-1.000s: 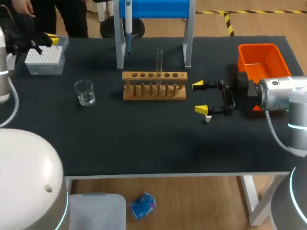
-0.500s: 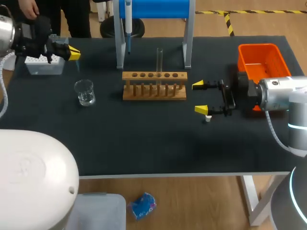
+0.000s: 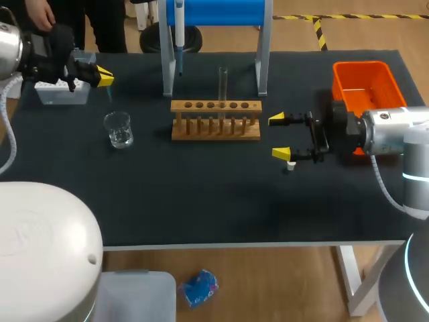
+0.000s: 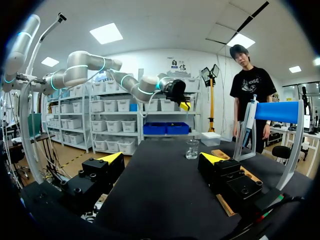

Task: Invert the test tube, pick up the pipette, mount the tip to pipette, aspirate from beaker and dispense into the tube, eject the tip, return the pipette, and cap with the stopper.

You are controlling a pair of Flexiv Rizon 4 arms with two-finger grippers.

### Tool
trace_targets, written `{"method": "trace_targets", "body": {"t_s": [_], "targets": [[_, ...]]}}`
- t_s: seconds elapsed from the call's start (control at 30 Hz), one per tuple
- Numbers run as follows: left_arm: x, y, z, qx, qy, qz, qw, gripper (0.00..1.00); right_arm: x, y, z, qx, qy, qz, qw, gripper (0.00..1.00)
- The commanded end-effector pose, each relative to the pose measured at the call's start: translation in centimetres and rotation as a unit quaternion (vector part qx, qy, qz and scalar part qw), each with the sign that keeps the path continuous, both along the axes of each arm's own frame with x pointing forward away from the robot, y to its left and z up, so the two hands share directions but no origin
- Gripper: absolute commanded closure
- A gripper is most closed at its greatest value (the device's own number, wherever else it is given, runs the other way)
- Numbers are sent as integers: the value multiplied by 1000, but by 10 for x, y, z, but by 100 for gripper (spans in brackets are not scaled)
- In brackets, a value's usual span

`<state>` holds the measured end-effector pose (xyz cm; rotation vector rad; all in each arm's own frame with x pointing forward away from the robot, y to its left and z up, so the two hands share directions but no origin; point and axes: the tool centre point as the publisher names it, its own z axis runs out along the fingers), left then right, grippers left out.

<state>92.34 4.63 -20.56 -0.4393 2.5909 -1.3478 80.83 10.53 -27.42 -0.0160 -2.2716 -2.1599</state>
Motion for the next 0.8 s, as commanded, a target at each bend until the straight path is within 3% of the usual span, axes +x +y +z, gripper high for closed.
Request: {"method": "trace_targets", "body": {"t_s": [0.03, 0.33, 0.57, 0.63, 0.8], "targets": [[3, -32, 8, -1, 5, -21, 1000, 100, -1, 0, 0, 0, -1, -1, 1000, 0], [-15, -117, 10, 2, 44, -73, 996, 100, -1, 0, 0, 0, -1, -1, 1000, 0], [-46, -165, 10, -17, 41, -69, 997, 100, -1, 0, 0, 0, -1, -1, 1000, 0], [-54, -176, 11, -36, 41, -74, 996, 100, -1, 0, 0, 0, -1, -1, 1000, 0], [-72, -196, 17, -34, 31, -78, 996, 100, -1, 0, 0, 0, -1, -1, 1000, 0]]}}
